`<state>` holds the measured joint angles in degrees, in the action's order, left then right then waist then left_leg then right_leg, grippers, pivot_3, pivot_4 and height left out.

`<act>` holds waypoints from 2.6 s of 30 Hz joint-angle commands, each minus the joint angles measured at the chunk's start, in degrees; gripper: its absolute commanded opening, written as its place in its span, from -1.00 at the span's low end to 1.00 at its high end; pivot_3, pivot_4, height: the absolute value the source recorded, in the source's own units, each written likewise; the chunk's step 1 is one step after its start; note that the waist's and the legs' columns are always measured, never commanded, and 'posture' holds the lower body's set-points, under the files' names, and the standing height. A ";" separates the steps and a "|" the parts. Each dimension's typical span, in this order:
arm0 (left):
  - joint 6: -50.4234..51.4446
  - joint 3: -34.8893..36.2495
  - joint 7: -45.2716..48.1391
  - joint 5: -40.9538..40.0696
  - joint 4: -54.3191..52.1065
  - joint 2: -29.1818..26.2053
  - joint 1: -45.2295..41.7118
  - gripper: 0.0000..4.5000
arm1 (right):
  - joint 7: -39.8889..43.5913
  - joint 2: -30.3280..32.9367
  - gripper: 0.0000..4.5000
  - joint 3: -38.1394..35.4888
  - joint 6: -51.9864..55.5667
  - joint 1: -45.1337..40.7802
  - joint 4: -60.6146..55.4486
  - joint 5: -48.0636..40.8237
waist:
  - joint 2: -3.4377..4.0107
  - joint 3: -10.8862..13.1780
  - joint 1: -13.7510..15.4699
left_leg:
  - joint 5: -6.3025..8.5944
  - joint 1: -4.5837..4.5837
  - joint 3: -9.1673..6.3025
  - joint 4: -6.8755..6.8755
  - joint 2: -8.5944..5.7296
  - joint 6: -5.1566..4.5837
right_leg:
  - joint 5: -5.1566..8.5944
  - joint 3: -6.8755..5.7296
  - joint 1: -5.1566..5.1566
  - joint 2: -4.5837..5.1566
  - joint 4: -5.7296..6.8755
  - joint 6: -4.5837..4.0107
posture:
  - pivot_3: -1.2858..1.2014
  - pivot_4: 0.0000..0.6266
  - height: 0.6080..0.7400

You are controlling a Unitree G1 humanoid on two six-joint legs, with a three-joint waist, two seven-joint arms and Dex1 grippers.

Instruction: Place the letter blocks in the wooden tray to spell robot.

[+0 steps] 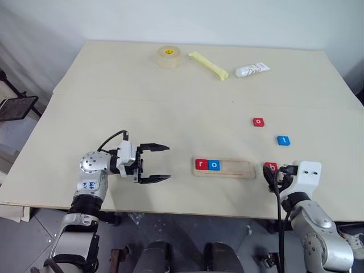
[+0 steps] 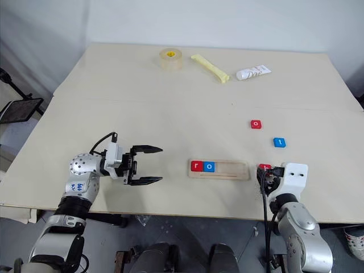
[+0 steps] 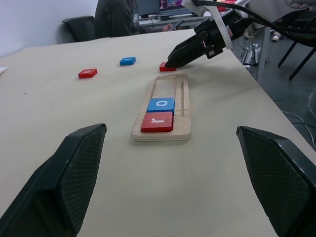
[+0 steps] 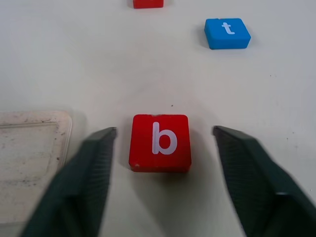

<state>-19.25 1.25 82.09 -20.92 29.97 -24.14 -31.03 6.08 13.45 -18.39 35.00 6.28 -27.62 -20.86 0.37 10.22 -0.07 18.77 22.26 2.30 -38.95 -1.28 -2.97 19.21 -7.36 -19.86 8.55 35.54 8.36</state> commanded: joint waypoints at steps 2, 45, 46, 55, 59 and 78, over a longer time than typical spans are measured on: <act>-0.68 0.76 0.34 -1.46 -1.73 -0.25 0.55 1.00 | 3.01 1.93 0.98 -0.63 -1.57 2.20 -3.47 -0.87 | 0.00 0.00 0.08 | 0.00 0.00 -0.01 0.00 0.00 0.00 | 0.00 0.00 0.01 0.00 0.00 0.00 | 0.03 -0.52 1.00; 4.79 -0.32 -7.04 -2.79 -21.38 -1.94 13.88 1.00 | 71.34 43.71 -0.35 24.08 -29.09 -36.78 54.30 15.69 | 0.01 0.05 0.04 | 0.00 0.09 -0.02 -0.15 0.09 -0.07 | 0.00 -0.23 0.35 0.02 -0.67 0.00 | 0.03 -0.52 1.00; 4.73 -0.53 -7.10 -2.70 -20.94 -1.71 13.38 1.00 | 70.74 44.09 -0.35 23.20 -27.86 -37.04 52.91 15.15 | 0.01 0.05 0.05 | 0.00 0.09 -0.02 -0.15 0.09 -0.07 | 0.00 -0.23 0.35 0.02 -0.67 0.00 | 0.03 -0.52 1.00; 1.52 -1.85 -5.95 -1.69 -12.30 0.56 6.84 1.00 | 71.96 46.99 -0.35 23.66 -5.83 -43.45 30.34 10.89 | 0.25 0.19 0.14 | 0.02 0.14 -0.04 -0.14 0.09 -0.04 | 0.00 -0.24 0.25 0.00 -0.61 0.00 | 0.03 -0.52 1.00; -0.15 -2.15 -5.59 -1.39 -9.52 1.67 4.91 1.00 | 73.04 46.13 -0.35 28.15 -3.63 -44.94 26.96 12.47 | 0.24 0.19 0.35 | 0.02 0.15 -0.06 -0.14 0.06 -0.04 | 0.00 -0.25 0.26 0.01 -0.62 0.00 | 0.03 -0.52 1.00; -0.67 -2.49 -6.38 -1.68 -11.62 2.11 7.01 1.00 | 70.70 37.54 -0.35 39.38 -2.39 -49.32 25.68 18.34 | 0.23 0.20 0.08 | 0.02 0.17 -0.08 -0.15 0.04 -0.04 | 0.00 -0.23 0.19 0.01 -0.52 0.01 | 0.03 -0.52 1.00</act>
<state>-19.91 -1.17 75.99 -22.16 20.76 -21.85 -24.30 76.79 51.00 21.65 33.51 -42.11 -1.66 -3.14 0.60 10.42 0.01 18.79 22.43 2.22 -39.10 -1.25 -3.02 19.20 -7.59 -19.67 8.57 35.02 8.37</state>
